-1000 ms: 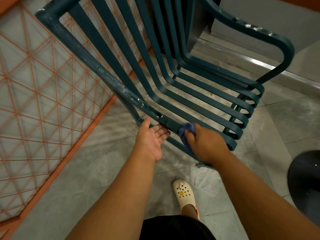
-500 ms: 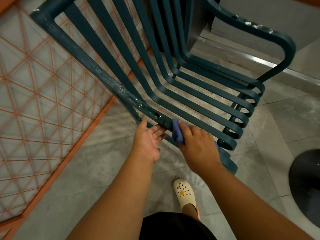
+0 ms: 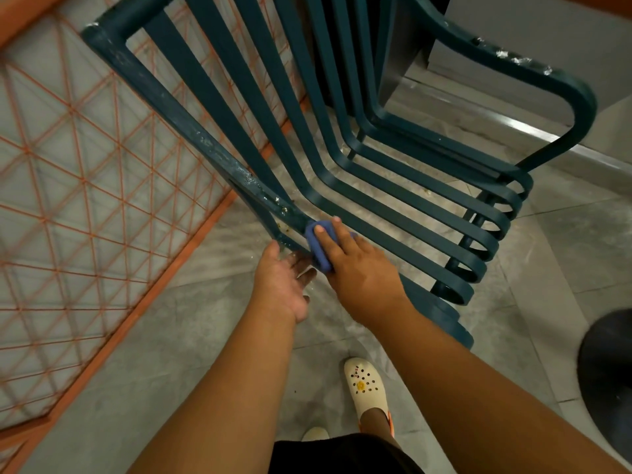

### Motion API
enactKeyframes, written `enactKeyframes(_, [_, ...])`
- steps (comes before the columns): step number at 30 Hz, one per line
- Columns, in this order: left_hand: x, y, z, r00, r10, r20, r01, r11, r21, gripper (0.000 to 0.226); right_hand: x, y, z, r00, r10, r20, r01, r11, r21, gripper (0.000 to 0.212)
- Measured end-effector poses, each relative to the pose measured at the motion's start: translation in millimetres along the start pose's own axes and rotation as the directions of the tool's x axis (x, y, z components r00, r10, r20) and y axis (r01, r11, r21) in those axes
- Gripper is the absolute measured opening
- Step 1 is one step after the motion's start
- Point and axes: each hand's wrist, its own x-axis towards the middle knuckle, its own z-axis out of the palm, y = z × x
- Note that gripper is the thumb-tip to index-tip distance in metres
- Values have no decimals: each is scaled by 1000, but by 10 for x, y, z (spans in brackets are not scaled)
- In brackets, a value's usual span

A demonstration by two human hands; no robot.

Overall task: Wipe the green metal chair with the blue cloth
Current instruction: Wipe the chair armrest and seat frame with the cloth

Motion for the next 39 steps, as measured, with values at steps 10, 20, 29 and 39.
enactKeyframes(10, [-35, 12, 25, 1000, 2, 11, -3, 998, 58, 66, -2, -63, -83, 979, -191, 66, 199, 970, -142, 68])
enactKeyframes(20, [-73, -8, -4, 999, 18, -38, -15, 996, 84, 62, 196, -141, -123, 996, 89, -26, -88, 996, 20, 63])
enactKeyframes(29, [-178, -6, -19, 999, 48, 3, -48, 997, 64, 61, -197, 100, -85, 954, -299, 9, 299, 954, 2, 53])
enactKeyframes(39, [-455, 179, -146, 899, 151, 412, -141, 988, -54, 76, -140, -124, -711, 971, -11, 239, -210, -517, 830, 30])
